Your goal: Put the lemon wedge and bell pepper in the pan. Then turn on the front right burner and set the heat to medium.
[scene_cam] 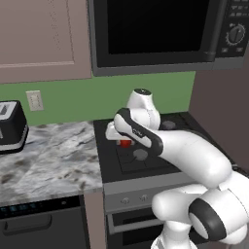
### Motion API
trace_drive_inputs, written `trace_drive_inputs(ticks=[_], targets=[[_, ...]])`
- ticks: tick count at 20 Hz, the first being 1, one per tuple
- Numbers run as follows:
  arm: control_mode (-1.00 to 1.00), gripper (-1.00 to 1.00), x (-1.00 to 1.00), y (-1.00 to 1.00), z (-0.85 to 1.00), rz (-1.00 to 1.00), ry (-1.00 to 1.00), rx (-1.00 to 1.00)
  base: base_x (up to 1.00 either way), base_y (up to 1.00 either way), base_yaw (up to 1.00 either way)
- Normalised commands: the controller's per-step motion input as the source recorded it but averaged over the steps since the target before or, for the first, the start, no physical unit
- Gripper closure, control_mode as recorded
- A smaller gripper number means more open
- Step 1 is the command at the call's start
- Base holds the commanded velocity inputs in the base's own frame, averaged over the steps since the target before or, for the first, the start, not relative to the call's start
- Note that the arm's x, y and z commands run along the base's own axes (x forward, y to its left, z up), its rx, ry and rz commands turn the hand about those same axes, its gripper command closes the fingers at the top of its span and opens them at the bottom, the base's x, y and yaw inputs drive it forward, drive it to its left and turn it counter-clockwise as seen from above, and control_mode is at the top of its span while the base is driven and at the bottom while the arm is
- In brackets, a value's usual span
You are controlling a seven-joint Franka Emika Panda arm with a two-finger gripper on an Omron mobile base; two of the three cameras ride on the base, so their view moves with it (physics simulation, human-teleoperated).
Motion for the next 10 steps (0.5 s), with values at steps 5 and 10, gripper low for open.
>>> trace_drive_inputs(ticks=[5,10], targets=[[-1.00,1.00,0.00,-0.71,0.00,0.00,0.00,-0.03,0.00,0.00,0.00],[-1.00,1.00,0.00,-0.76,0.00,0.00,0.01,-0.06,0.00,0.00,0.00]])
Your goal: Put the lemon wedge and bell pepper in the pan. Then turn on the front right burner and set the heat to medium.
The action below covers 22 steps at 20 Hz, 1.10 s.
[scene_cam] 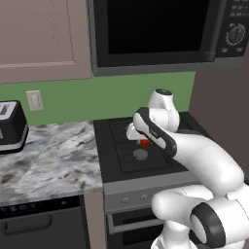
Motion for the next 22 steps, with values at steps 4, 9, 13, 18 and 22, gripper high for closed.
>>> trace_drive_inputs(ticks=[4,9,13,18,22], targets=[[-1.00,1.00,0.00,-0.81,0.00,-0.03,0.03,-0.06,0.00,0.00,0.00],[-1.00,1.00,0.00,-0.84,0.00,-0.06,0.04,-0.06,0.00,0.00,0.00],[-1.00,1.00,0.00,-0.84,0.00,-0.09,0.05,-0.04,0.00,0.00,0.00],[-1.00,1.00,0.12,-0.80,0.00,-0.09,0.05,-0.04,0.00,0.00,0.00],[-1.00,1.00,0.17,-0.78,0.00,-0.08,0.04,-0.04,0.00,0.00,0.00]])
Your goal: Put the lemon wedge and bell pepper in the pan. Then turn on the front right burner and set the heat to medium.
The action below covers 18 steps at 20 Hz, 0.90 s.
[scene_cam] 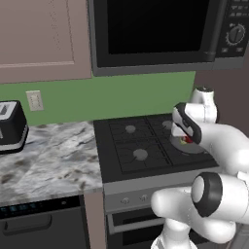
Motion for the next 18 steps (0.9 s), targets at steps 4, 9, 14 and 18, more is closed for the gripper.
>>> trace_drive_inputs(ticks=[4,9,14,18], targets=[[-1.00,1.00,0.21,-0.76,0.00,-0.06,0.03,-0.01,0.00,0.00,0.00],[-1.00,1.00,0.30,-0.55,0.00,-0.02,0.01,0.00,0.00,0.00,0.00],[-1.00,1.00,0.19,-0.11,0.00,0.00,0.00,0.00,0.00,0.00,0.00],[-1.00,1.00,0.03,0.00,-0.12,0.00,0.00,0.00,0.00,0.00,0.00]])
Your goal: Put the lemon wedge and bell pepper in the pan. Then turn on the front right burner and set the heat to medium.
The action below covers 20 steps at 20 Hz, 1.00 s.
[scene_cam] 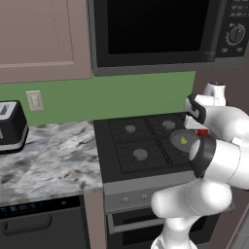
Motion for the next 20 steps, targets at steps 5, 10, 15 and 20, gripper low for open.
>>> trace_drive_inputs(ticks=[5,10,15,20], targets=[[-1.00,1.00,0.09,0.00,-0.29,0.00,0.00,0.00,0.00,0.00,0.00],[-1.00,1.00,0.19,-0.01,-0.27,0.00,0.00,0.00,0.00,0.00,0.00],[-1.00,1.00,0.17,-0.07,-0.25,0.00,0.00,0.00,0.00,0.00,0.00],[-1.00,1.00,0.00,-0.16,-0.05,0.00,0.00,0.00,0.00,0.00,0.00]])
